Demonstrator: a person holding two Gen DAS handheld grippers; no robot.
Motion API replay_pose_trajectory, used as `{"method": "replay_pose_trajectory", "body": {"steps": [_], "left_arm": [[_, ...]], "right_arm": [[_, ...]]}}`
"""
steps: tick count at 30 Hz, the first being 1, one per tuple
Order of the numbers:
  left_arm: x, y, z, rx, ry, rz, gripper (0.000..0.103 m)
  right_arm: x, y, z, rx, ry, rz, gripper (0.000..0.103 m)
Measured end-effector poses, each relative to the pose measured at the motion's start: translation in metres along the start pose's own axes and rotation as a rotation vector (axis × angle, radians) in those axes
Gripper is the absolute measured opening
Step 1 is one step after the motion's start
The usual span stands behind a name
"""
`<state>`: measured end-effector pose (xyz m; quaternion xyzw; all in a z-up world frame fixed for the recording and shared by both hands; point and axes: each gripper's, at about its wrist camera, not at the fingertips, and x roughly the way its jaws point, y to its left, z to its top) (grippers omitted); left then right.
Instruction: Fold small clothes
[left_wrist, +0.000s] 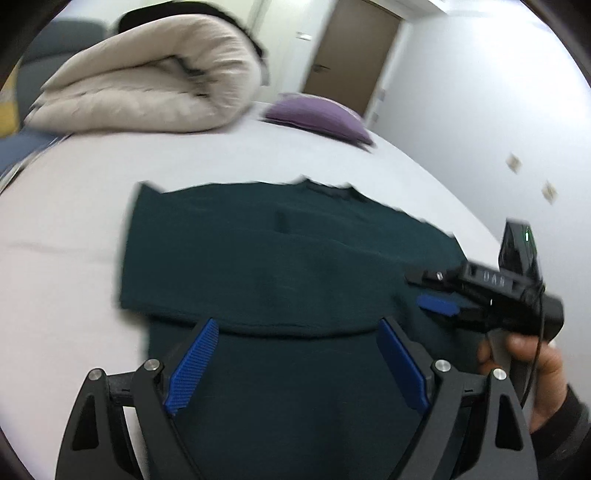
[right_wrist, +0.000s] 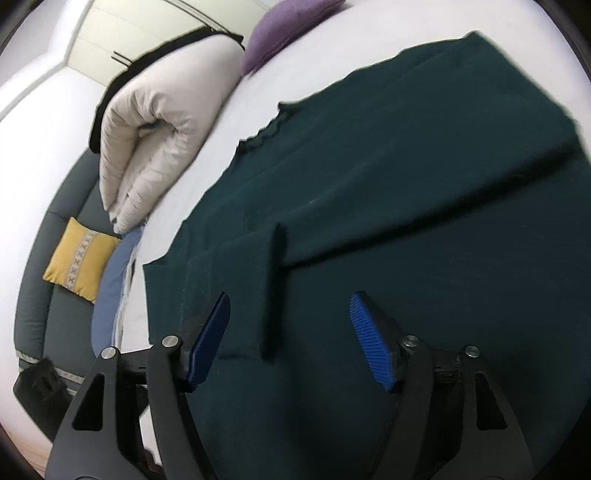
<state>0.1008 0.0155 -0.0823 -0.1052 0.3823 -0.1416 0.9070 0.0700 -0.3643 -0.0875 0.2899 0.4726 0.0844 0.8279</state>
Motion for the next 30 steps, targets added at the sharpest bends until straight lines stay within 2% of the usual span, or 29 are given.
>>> {"method": "replay_pose_trajectory", "body": {"steps": [1,3,5,6,7,8,9,15,19,23,25,30], "left_arm": [[-0.003,0.016,0.004,-0.042,-0.011,0.011,0.089],[-0.004,0.037,0.011,-0.1,-0.022,0.026,0.081],[-0.009,0.059,0.017,-0.155,-0.034,0.032,0.078],[-0.011,0.066,0.018,-0.172,-0.043,0.036,0.078],[-0.015,0.073,0.021,-0.189,-0.058,0.041,0.078],[-0.017,0.078,0.022,-0.198,-0.069,0.045,0.078],[-0.02,0.083,0.024,-0.206,-0.077,0.051,0.078],[-0.024,0.1,0.042,-0.252,-0.12,0.067,0.078],[-0.016,0.099,0.058,-0.242,-0.138,0.094,0.078],[0.001,0.104,0.072,-0.239,-0.124,0.118,0.078],[0.015,0.11,0.076,-0.258,-0.101,0.13,0.078],[0.055,0.115,0.082,-0.247,-0.022,0.172,0.078]], "right_arm": [[0.009,0.006,0.002,-0.018,0.013,-0.008,0.068],[0.027,0.018,0.005,-0.069,0.025,-0.051,0.066],[0.039,0.033,0.009,-0.119,0.026,-0.105,0.05],[0.044,0.039,0.011,-0.141,0.038,-0.145,0.031],[0.045,0.043,0.011,-0.148,0.037,-0.16,0.023],[0.042,0.047,0.013,-0.168,0.028,-0.166,0.019],[0.037,0.055,0.013,-0.207,0.019,-0.17,0.006],[-0.008,0.121,0.019,-0.446,-0.107,-0.188,0.006],[-0.026,0.132,0.051,-0.463,-0.167,-0.167,0.006],[-0.034,0.11,0.082,-0.411,-0.197,-0.159,0.006],[-0.027,0.083,0.094,-0.375,-0.182,-0.201,0.006],[0.013,0.012,0.097,-0.224,-0.067,-0.235,0.006]]}}
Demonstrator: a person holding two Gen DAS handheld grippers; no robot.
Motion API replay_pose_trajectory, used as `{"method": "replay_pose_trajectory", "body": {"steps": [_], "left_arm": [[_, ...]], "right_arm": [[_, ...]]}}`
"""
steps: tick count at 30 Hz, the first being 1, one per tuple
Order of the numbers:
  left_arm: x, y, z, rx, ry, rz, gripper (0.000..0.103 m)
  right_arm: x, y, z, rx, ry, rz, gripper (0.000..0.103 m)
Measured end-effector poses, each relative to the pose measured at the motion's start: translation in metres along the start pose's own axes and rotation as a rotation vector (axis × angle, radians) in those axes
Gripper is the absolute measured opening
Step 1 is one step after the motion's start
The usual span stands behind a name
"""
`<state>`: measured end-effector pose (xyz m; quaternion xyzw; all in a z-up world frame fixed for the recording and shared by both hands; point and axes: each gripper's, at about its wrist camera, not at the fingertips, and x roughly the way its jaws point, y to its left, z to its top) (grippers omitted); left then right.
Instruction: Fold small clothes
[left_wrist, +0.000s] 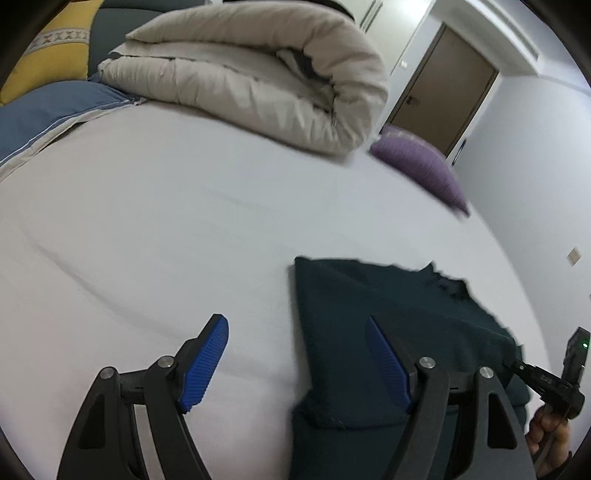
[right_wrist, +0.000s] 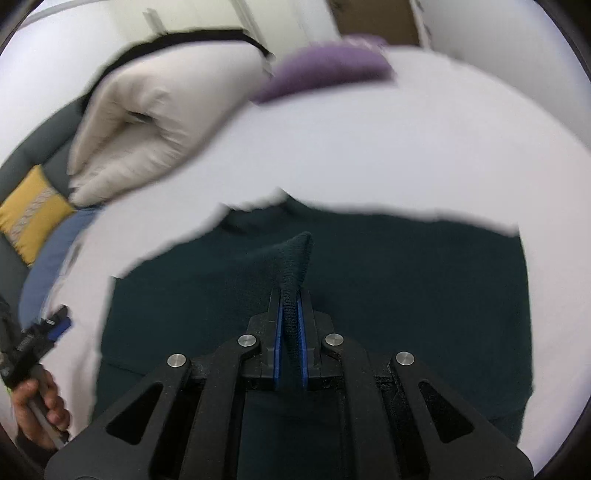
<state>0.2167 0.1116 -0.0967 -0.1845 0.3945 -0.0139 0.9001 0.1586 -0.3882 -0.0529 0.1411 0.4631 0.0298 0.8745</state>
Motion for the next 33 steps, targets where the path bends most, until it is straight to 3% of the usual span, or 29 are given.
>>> {"method": "replay_pose_trajectory", "body": {"steps": [5,11,14,18,23,28,30,32,33], "left_arm": [[0.029,-0.008,-0.001,0.038,0.055,0.029,0.078],[0.058,-0.015,0.007,0.066,0.102,0.046,0.061],[0.066,-0.024,0.01,0.101,0.109,0.055,0.05],[0.077,-0.031,0.018,0.142,0.119,0.068,0.027],[0.084,-0.042,0.021,0.24,0.111,0.085,0.011],[0.095,-0.044,0.022,0.283,0.111,0.095,0.01],[0.088,-0.041,0.026,0.268,0.11,0.063,0.013],[0.07,-0.033,0.027,0.223,0.081,0.029,0.016],[0.059,-0.029,0.026,0.208,0.067,0.014,0.02]], "right_arm": [[0.0,-0.012,-0.008,0.071,0.004,0.072,0.006],[-0.022,-0.025,-0.007,0.203,0.021,0.188,0.006],[-0.028,-0.023,-0.006,0.257,0.04,0.228,0.006],[-0.038,-0.022,-0.008,0.287,0.052,0.256,0.006],[-0.039,-0.039,-0.017,0.352,0.057,0.276,0.006],[0.003,-0.066,-0.031,0.415,0.112,0.19,0.006],[0.006,-0.074,-0.034,0.467,0.098,0.247,0.005],[-0.007,-0.068,-0.033,0.46,0.079,0.259,0.014],[-0.013,-0.065,-0.033,0.436,0.065,0.249,0.029]]}}
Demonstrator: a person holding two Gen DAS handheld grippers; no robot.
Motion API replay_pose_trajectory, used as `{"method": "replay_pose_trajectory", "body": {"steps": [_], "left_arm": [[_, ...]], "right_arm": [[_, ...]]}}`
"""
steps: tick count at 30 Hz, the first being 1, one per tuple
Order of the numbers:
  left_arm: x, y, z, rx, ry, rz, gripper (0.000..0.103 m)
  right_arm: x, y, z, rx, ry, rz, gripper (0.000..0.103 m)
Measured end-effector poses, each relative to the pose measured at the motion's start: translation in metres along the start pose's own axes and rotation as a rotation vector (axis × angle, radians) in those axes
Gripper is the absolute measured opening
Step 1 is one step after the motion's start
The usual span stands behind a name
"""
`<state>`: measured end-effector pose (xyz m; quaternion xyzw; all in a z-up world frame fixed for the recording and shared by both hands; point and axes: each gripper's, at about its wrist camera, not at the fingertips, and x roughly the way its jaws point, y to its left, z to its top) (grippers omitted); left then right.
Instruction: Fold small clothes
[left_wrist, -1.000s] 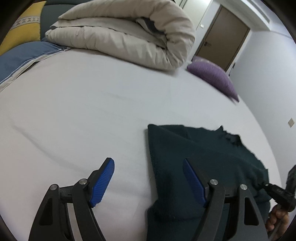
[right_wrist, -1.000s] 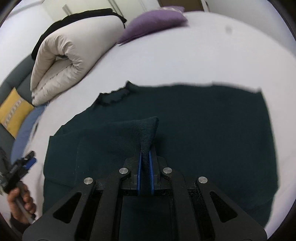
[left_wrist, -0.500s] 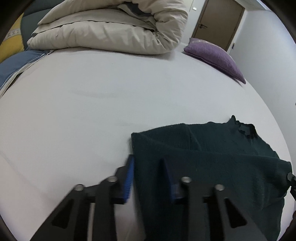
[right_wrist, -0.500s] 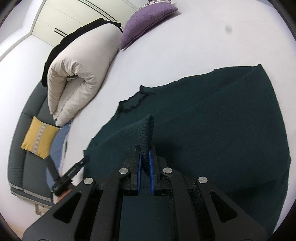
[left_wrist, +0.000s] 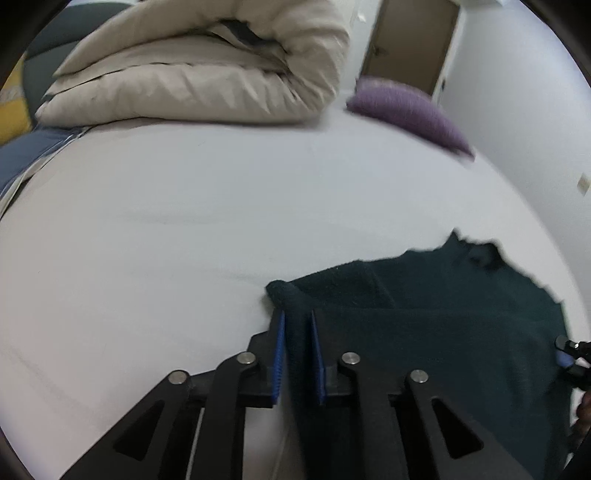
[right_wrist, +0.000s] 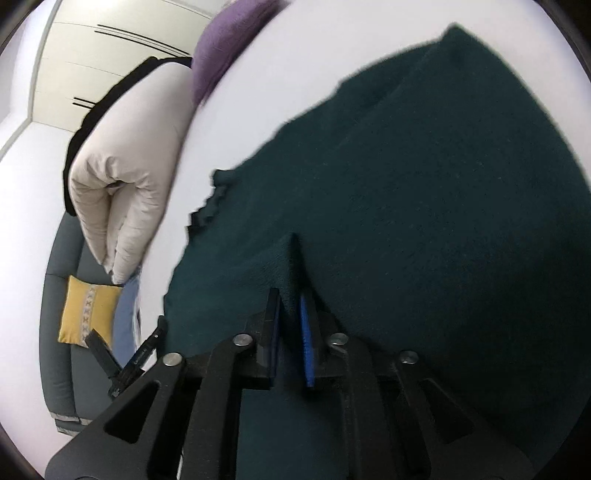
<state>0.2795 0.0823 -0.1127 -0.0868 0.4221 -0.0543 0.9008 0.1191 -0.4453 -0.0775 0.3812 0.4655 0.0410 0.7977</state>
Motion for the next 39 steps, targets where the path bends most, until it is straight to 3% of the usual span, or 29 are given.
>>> {"method": "replay_pose_trajectory", "body": {"steps": [1,3,7,9,10,12,13,14,15,17,19,23,30,32,36,39], "left_arm": [[-0.014,0.003,-0.005,-0.005,-0.015,-0.018,0.022],[-0.03,0.004,-0.014,-0.007,-0.02,-0.026,0.028],[-0.036,-0.009,-0.036,0.026,0.034,-0.013,0.034],[-0.028,-0.023,-0.045,0.1,0.055,0.046,0.045],[-0.023,-0.027,-0.048,0.121,0.069,0.07,0.045],[-0.015,-0.027,-0.055,0.123,0.078,0.078,0.045],[-0.014,-0.025,-0.056,0.121,0.07,0.078,0.043],[-0.013,-0.023,-0.058,0.122,0.064,0.079,0.036],[-0.014,-0.023,-0.059,0.126,0.06,0.078,0.025],[-0.017,-0.023,-0.063,0.138,0.05,0.107,0.013],[-0.017,-0.019,-0.065,0.128,0.044,0.108,0.012],[-0.019,-0.016,-0.068,0.105,0.032,0.118,0.01],[-0.018,-0.011,-0.068,0.082,0.017,0.135,0.011],[-0.018,-0.013,-0.067,0.094,0.025,0.154,0.017],[-0.037,-0.014,-0.063,0.12,0.0,0.19,0.042],[-0.059,-0.013,-0.056,0.114,-0.063,0.202,0.042]], "right_arm": [[-0.006,0.006,-0.003,-0.03,-0.016,-0.005,0.047],[-0.018,0.019,-0.009,-0.078,-0.041,-0.023,0.061],[-0.011,0.03,-0.016,-0.176,0.014,-0.052,0.062],[-0.003,0.035,-0.019,-0.222,0.041,-0.093,0.062],[0.0,0.04,-0.023,-0.27,0.032,-0.129,0.062],[0.004,0.048,-0.03,-0.355,0.017,-0.196,0.058],[0.004,0.048,-0.032,-0.368,0.013,-0.214,0.05],[0.003,0.05,-0.032,-0.39,0.009,-0.252,0.044],[0.003,0.048,-0.032,-0.396,0.008,-0.27,0.031],[-0.002,0.042,-0.029,-0.382,0.008,-0.271,0.02],[-0.009,0.037,-0.028,-0.362,-0.001,-0.252,0.01],[-0.012,0.046,-0.034,-0.408,-0.032,-0.262,0.009],[0.001,0.037,-0.028,-0.397,0.029,-0.277,0.009],[0.001,0.039,-0.029,-0.41,0.032,-0.286,0.009],[-0.003,0.037,-0.026,-0.347,0.073,-0.269,0.011],[-0.013,0.041,-0.024,-0.334,0.061,-0.293,0.015]]}}
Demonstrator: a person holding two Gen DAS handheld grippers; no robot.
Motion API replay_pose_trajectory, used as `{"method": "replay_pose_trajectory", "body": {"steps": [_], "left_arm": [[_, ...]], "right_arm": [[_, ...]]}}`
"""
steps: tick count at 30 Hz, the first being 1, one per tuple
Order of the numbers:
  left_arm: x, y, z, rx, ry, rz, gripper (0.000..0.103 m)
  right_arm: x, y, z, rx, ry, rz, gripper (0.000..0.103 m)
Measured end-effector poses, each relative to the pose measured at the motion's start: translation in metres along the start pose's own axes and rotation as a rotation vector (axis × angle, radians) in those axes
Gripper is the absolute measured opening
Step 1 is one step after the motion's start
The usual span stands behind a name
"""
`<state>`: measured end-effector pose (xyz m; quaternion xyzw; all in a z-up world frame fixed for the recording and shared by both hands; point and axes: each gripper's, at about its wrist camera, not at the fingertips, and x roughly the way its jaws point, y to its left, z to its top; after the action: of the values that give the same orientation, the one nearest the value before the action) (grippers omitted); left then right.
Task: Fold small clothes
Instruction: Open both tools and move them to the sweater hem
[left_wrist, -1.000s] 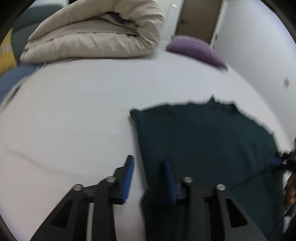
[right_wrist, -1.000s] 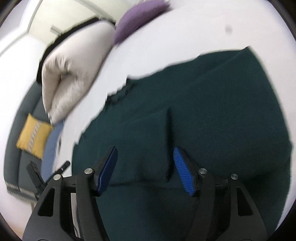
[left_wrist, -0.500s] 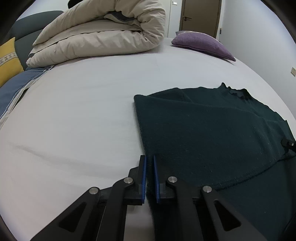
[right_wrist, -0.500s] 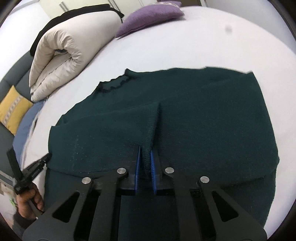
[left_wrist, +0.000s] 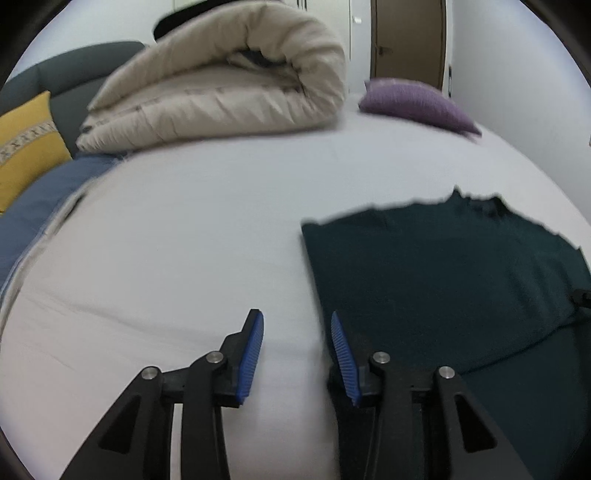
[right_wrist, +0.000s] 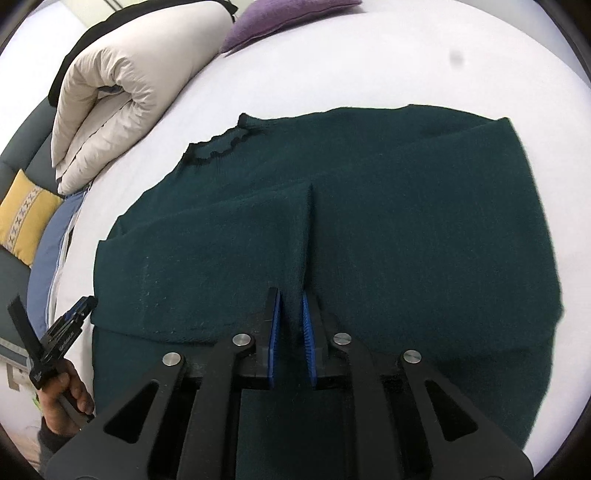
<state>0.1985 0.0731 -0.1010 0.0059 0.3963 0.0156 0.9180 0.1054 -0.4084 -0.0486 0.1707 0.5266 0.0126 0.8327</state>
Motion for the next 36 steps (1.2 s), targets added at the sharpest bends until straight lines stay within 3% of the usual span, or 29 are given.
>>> {"method": "replay_pose_trajectory", "body": {"steps": [4,6,10,12,13,16,18,20,22,23,25,27,29,31,32,33,34,36], "left_arm": [[-0.006,-0.015,0.023,0.014,-0.037,-0.054,0.042],[0.003,-0.033,0.033,0.046,-0.041,-0.068,0.042],[0.05,-0.052,0.044,0.062,0.04,-0.066,0.042],[0.082,-0.046,0.038,0.052,0.108,-0.045,0.042],[0.085,-0.039,0.035,0.03,0.087,-0.068,0.042],[0.082,-0.035,0.035,0.041,0.077,-0.083,0.042],[0.082,-0.031,0.032,0.04,0.066,-0.101,0.042],[0.082,-0.028,0.031,0.019,0.061,-0.116,0.042],[0.082,-0.028,0.03,0.021,0.055,-0.113,0.042],[0.082,-0.029,0.03,0.023,0.053,-0.114,0.042],[0.082,-0.026,0.03,0.014,0.056,-0.127,0.042],[0.074,-0.02,0.031,-0.008,0.066,-0.144,0.041],[0.054,-0.01,0.027,-0.061,0.067,-0.159,0.043],[0.02,-0.001,0.017,-0.088,0.021,-0.185,0.046],[0.006,0.002,0.012,-0.09,0.005,-0.186,0.051],[-0.011,0.005,0.004,-0.096,-0.008,-0.189,0.06],[-0.03,0.009,-0.007,-0.105,-0.012,-0.2,0.064],[-0.053,0.012,-0.026,-0.102,-0.001,-0.234,0.071]], "right_arm": [[-0.017,0.009,0.012,-0.012,-0.089,-0.002,0.016],[-0.018,0.015,0.023,-0.001,-0.124,0.055,0.016],[0.005,0.037,0.036,-0.048,-0.125,0.152,0.016],[0.026,0.032,0.039,-0.028,-0.099,0.093,0.016],[0.038,0.023,0.04,-0.004,-0.081,0.07,0.012],[0.043,-0.009,0.036,0.07,-0.124,0.211,0.004],[0.033,-0.013,0.033,0.084,-0.146,0.204,0.004],[0.017,-0.01,0.03,0.091,-0.186,0.206,0.014],[0.0,-0.001,0.023,0.06,-0.217,0.275,0.013],[0.0,0.005,0.02,0.027,-0.209,0.262,0.016],[0.014,0.011,0.015,-0.038,-0.142,0.129,0.033],[0.014,-0.002,0.016,-0.078,-0.162,0.166,0.032],[-0.007,-0.015,0.015,0.021,-0.166,0.109,0.033],[-0.041,-0.024,0.005,0.049,-0.231,0.142,0.035],[-0.059,-0.025,-0.005,0.045,-0.262,0.142,0.035],[-0.081,-0.026,-0.017,0.039,-0.297,0.148,0.042],[-0.098,-0.027,-0.03,0.038,-0.321,0.156,0.049],[-0.124,-0.031,-0.052,0.03,-0.343,0.167,0.053]]}}
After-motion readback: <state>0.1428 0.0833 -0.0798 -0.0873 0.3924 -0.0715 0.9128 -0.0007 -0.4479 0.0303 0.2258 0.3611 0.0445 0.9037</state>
